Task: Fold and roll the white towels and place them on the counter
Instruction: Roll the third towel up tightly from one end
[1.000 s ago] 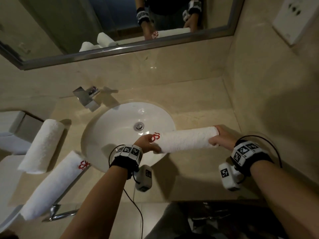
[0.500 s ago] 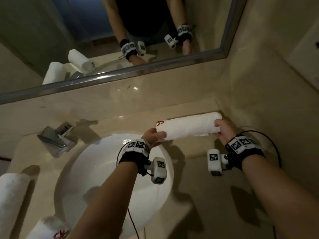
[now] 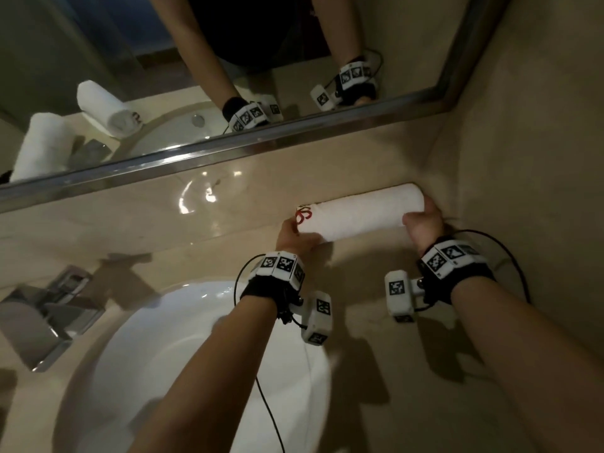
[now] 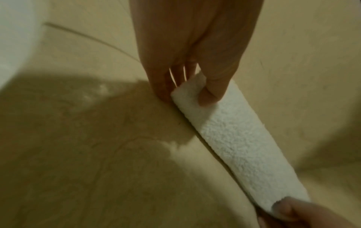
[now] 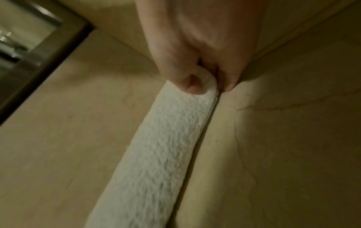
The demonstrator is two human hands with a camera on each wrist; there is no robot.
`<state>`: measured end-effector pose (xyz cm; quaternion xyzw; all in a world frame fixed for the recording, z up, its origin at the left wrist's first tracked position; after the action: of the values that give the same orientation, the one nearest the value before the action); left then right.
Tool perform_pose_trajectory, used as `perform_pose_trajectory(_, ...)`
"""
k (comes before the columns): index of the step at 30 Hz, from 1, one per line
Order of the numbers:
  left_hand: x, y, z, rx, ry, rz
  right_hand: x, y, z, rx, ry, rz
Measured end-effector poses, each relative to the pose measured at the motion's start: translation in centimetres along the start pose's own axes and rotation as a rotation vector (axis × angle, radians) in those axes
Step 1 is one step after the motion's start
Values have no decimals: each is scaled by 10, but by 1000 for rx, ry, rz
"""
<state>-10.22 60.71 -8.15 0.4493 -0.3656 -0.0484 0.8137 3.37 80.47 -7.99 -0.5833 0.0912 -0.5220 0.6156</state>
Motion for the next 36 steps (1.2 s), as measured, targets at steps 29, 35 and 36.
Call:
perform_pose_trajectory(29, 53, 14, 22, -289, -7, -13, 54, -15, 16, 466, -127, 115)
perform_pose_trajectory(35, 89, 5, 41, -414, 33, -54, 80, -4, 20, 432, -222, 116)
perform_pose_trajectory(36, 96, 3, 43, -419, 27, -48, 86, -2, 19, 440, -244, 114)
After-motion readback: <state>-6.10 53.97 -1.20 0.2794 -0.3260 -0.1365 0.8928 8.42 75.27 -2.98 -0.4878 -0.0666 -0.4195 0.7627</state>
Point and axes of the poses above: each hand's wrist, its own x-axis away from the middle knuckle, its own z-axis out of the back of the hand, y = z × x, the point moved 4 cm from there along -x, towards the middle knuckle, and after that the axes turned 8 degrees about -y, right-handed, at the moved point
